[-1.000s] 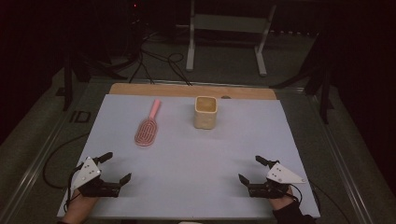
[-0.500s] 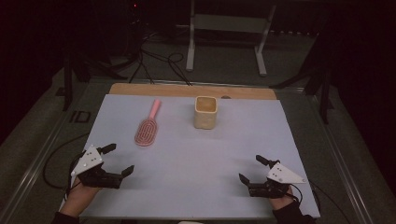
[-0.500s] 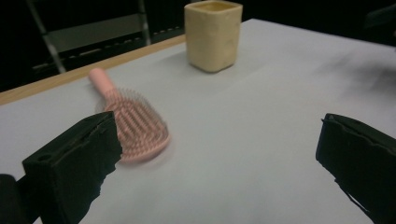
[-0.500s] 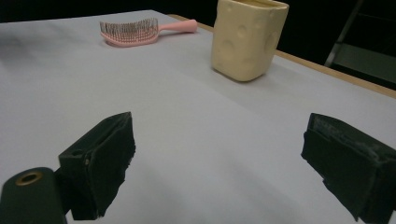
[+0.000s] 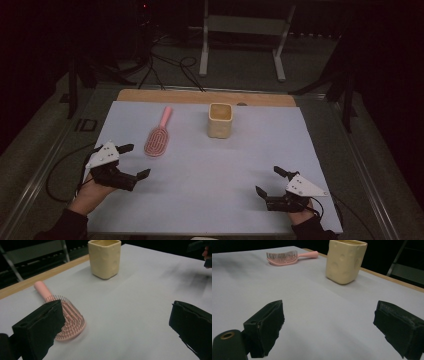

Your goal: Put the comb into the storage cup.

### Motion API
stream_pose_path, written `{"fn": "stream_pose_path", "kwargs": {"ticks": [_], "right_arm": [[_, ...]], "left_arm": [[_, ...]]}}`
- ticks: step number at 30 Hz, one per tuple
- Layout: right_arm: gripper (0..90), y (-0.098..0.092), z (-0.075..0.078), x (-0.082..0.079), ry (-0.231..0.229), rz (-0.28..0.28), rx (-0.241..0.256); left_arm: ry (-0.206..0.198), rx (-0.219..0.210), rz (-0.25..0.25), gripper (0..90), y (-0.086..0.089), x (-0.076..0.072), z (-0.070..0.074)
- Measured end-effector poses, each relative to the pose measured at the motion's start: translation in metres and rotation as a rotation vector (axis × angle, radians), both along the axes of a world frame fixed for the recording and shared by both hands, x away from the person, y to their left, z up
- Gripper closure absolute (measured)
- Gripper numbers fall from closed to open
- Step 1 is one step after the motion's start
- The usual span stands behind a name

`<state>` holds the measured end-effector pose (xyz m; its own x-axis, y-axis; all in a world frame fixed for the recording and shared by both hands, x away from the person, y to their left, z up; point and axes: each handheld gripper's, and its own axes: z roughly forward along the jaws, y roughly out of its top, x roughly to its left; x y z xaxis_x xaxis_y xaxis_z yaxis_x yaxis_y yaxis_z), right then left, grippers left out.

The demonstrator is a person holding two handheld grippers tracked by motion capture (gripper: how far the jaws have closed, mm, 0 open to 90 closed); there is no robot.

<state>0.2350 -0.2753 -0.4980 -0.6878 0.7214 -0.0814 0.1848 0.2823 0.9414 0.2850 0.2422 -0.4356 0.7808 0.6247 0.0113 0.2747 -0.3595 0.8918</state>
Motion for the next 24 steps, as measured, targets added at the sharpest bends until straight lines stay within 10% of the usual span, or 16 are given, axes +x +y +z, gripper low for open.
{"fn": "stream_pose_path", "kwargs": {"ticks": [24], "right_arm": [[9.2, 0.0, 0.0, 0.0, -0.003, 0.0, 0.005]], "left_arm": [[0.059, 0.026, 0.024, 13.0, -0.014, 0.063, 0.01]]}}
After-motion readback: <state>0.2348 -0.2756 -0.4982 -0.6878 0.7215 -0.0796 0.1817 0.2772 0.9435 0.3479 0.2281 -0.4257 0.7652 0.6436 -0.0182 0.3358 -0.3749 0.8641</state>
